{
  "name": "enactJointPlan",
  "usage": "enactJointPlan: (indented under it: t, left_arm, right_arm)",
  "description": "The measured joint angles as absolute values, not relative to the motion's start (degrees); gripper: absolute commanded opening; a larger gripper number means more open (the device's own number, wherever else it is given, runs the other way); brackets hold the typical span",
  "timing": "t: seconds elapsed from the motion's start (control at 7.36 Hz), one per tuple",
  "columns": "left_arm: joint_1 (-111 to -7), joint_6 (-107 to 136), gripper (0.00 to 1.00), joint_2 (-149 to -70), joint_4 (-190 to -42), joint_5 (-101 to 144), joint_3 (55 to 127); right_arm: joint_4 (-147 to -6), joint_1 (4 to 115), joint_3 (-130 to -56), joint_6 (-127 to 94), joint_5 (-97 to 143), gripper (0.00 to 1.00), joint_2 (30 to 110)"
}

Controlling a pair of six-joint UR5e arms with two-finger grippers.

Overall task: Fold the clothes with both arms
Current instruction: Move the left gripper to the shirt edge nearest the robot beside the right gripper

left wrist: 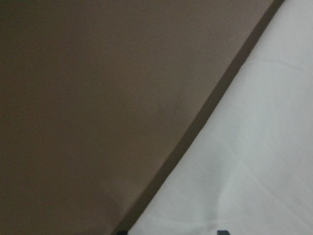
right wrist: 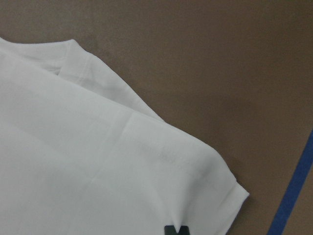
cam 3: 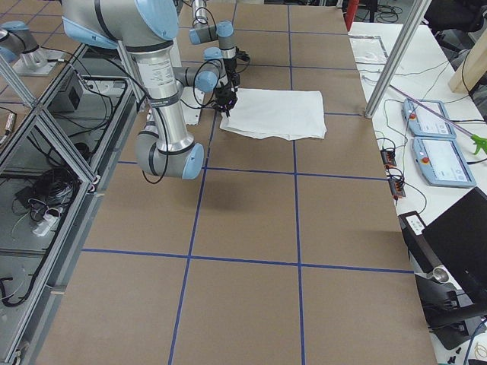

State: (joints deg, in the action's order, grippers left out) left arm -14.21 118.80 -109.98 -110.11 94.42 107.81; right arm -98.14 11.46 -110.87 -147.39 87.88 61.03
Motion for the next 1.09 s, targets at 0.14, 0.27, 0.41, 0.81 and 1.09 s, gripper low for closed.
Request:
enactJointPlan:
  t: [0.14, 0.27, 0.41, 0.81, 1.09]
  left_arm:
    - [-13.71, 119.01, 0.69, -109.86, -109.26, 94.43, 108.13]
    - [-13.25, 119.14, 0.63, -109.60, -108.81, 94.41, 108.23]
    - [-12.97, 119.21, 0.32, -109.30, -108.64, 94.40, 108.25]
    - [-12.81, 119.44, 0.00, -109.09, -108.55, 94.39, 108.31]
    - [-12.80, 119.46, 0.00, -109.11, -108.54, 94.47, 108.93]
  right_arm:
    - [-98.15, 11.44, -110.89, -147.39, 87.89, 0.00, 60.93]
    - [-98.16, 11.43, -111.03, -147.39, 87.91, 0.00, 60.83]
    - [-98.17, 11.44, -111.32, -147.39, 87.95, 0.00, 60.83]
    - [-98.17, 11.54, -111.68, -147.39, 87.98, 0.00, 60.99]
    - [-98.17, 11.54, -111.70, -147.36, 87.98, 0.00, 61.05]
